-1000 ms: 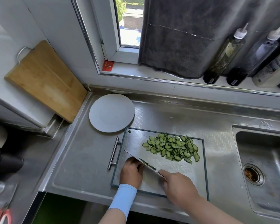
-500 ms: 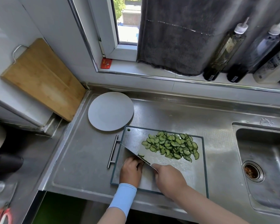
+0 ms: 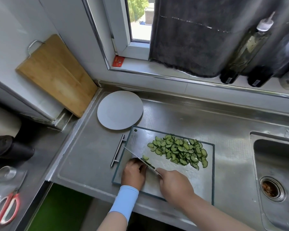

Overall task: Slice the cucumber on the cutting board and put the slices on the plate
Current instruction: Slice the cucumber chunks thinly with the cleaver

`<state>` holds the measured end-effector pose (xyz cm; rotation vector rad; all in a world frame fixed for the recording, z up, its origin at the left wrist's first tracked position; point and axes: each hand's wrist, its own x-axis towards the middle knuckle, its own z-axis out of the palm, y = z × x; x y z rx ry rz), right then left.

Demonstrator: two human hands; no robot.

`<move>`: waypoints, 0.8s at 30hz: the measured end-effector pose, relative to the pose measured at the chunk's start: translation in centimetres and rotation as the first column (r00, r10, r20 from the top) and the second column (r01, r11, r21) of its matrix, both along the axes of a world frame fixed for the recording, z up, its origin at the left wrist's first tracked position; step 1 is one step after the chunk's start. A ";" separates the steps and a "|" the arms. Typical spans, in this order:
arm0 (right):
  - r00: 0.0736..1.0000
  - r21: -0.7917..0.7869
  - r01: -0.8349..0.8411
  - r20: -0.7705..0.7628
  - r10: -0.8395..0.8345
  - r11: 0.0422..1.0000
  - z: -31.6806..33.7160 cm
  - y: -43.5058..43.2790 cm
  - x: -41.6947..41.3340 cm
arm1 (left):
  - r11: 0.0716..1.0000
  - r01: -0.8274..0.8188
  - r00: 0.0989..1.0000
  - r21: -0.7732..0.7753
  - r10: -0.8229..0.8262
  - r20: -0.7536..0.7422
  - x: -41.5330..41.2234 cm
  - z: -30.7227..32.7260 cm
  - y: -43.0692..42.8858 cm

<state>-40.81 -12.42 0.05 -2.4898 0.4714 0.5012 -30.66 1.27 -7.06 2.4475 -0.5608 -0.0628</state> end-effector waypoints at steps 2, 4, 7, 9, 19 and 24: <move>1.000 -0.007 -0.013 0.011 0.013 1.000 0.0 -0.4 -0.7 | 0.999 -0.010 1.000 0.030 0.009 0.006 -0.1 0.1 -0.1; 1.000 -0.011 -0.020 0.012 0.020 1.000 0.1 -0.8 -1.0 | 0.999 -0.021 1.000 0.041 0.021 -0.004 -0.1 0.1 -0.2; 1.000 0.007 -0.019 -0.006 0.019 1.000 0.1 -1.3 -1.1 | 0.999 -0.029 1.000 0.041 0.030 -0.007 -0.2 0.3 -0.4; 1.000 0.022 -0.019 -0.010 0.019 1.000 0.1 -1.3 -0.9 | 0.999 -0.039 0.999 0.023 0.039 -0.009 -0.3 0.5 -0.4; 0.996 0.058 0.012 -0.089 -0.006 0.998 -0.4 0.3 3.4 | 0.999 -0.022 0.999 -0.045 0.020 -0.046 -0.2 -1.0 0.3; 0.997 0.032 0.004 -0.078 -0.001 0.999 -0.3 0.8 3.9 | 0.997 0.006 1.000 -0.083 -0.006 0.007 -0.2 -1.3 0.6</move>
